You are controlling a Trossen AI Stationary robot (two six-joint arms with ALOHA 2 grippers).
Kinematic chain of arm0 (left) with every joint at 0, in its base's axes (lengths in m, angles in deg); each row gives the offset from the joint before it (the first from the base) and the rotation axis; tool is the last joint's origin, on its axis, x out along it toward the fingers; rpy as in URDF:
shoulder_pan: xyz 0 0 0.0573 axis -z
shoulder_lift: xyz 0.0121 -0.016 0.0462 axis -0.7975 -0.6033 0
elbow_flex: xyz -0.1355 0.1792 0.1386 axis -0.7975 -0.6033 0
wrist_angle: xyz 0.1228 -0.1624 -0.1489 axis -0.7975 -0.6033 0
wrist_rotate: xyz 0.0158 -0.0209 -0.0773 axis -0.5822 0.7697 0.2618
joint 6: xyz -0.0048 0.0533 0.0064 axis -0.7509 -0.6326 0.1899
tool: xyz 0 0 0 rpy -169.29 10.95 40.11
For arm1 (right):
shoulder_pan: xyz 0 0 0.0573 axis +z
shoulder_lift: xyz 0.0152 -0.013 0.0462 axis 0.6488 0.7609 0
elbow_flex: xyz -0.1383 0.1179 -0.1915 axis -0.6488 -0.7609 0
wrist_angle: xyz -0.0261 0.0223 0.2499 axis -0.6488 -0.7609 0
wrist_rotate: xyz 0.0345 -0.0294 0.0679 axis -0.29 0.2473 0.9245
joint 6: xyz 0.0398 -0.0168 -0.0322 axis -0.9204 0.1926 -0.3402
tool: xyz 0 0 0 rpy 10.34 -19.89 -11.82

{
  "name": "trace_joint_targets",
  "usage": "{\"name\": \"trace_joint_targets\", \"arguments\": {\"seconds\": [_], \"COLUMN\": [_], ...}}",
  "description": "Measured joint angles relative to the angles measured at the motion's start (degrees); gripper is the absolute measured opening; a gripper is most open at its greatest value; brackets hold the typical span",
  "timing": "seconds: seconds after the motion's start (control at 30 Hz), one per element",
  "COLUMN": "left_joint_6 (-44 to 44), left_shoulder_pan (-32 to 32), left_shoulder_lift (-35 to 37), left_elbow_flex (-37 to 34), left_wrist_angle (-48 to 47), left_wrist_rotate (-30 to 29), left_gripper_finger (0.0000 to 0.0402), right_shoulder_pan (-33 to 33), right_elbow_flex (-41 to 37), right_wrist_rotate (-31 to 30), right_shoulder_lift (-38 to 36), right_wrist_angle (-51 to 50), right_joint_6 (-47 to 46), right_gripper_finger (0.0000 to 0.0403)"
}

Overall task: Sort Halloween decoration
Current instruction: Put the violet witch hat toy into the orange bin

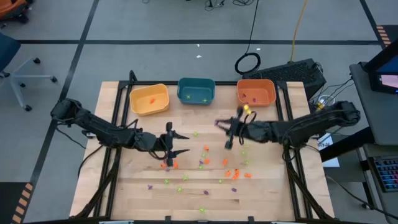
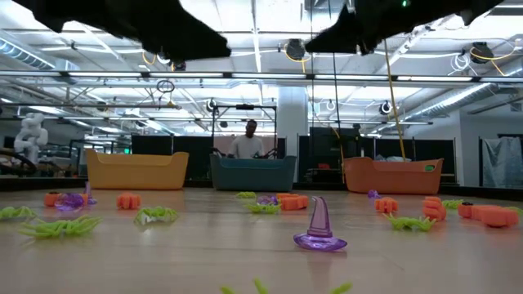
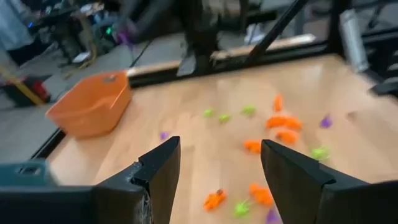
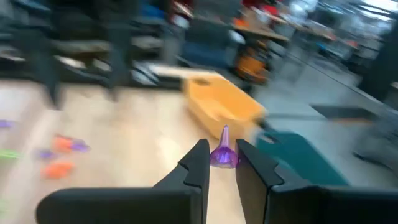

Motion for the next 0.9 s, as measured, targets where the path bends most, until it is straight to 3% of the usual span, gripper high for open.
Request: {"name": "trace_joint_targets", "arguments": {"seconds": [0.23,0.47,0.9], "left_joint_6": [3.8,4.0,5.5], "left_shoulder_pan": [-3.4,-5.1,-5.5], "left_shoulder_lift": [0.0,0.0,0.0], "left_elbow_flex": [0.0,0.0,0.0], "left_wrist_angle": [-1.4,-6.2,-6.2], "left_wrist_rotate": [-0.1,-0.1,0.7], "left_gripper_finger": [0.0223,0.0223,0.0223], "right_shoulder_pan": [-12.3,-26.3,-52.1], "right_elbow_flex": [0.0,0.0,0.0], "right_wrist_rotate": [-1.8,-1.3,22.4], "right_shoulder_lift": [-7.9,-10.6,-8.3], "right_wrist_angle": [-13.4,-21.2,-33.1], "right_joint_6": [0.4,1.2,-7.6], "right_gripper_finger": [0.0043,0.0043,0.0043]}}
